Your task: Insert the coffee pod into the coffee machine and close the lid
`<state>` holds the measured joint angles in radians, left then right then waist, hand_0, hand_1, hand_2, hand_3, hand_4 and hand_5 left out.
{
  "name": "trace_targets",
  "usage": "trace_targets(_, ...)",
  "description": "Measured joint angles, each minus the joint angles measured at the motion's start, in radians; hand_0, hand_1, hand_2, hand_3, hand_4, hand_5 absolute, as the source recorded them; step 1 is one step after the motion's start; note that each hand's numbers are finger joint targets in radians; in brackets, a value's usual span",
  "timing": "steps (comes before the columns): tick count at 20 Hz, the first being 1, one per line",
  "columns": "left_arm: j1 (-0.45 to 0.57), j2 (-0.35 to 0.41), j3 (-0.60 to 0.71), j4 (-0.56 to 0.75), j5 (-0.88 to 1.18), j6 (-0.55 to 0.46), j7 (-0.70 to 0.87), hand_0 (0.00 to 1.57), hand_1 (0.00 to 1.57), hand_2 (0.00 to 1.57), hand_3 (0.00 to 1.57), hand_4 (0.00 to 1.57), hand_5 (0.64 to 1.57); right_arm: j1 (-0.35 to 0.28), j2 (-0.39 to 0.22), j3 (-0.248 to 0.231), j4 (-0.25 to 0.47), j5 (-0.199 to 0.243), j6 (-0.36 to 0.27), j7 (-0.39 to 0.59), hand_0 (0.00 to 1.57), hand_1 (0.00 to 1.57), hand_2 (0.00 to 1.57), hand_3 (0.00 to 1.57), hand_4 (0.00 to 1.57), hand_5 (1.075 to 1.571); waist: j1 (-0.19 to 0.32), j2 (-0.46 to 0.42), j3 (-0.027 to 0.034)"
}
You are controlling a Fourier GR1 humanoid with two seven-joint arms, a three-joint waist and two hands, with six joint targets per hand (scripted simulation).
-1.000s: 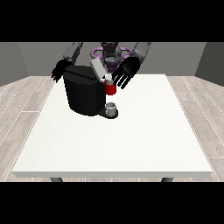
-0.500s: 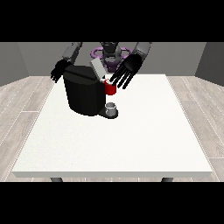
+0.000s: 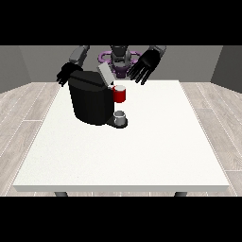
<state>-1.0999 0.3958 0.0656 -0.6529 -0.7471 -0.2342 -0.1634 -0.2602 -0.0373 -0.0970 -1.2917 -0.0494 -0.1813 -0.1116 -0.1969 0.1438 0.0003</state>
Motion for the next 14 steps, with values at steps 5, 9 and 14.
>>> trace_targets(5, 0.079, -0.061, 0.078, -0.007, 0.093, 0.015, 0.002, 0.00, 0.00, 0.00, 0.00, 0.08, 1.571, 0.059, -0.012, -0.018, 0.005, -0.018, 0.015, -0.002, 0.00, 0.00, 0.00, 0.00, 0.42, 1.571, 0.039, -0.080, -0.0005)
trace_targets(9, 0.153, -0.128, 0.181, -0.009, 0.225, 0.009, -0.027, 0.00, 0.00, 0.00, 0.00, 0.00, 1.571, 0.110, -0.015, -0.028, 0.002, -0.027, 0.016, 0.010, 0.00, 0.00, 0.00, 0.00, 0.45, 1.571, 0.082, -0.163, -0.0013)
trace_targets(14, 0.277, -0.205, 0.248, -0.017, 0.332, -0.004, -0.059, 0.00, 0.00, 0.00, 0.00, 0.00, 1.571, 0.169, -0.034, -0.017, -0.021, -0.013, 0.028, 0.013, 0.00, 0.00, 0.00, 0.00, 0.37, 1.571, 0.137, -0.272, -0.0009)
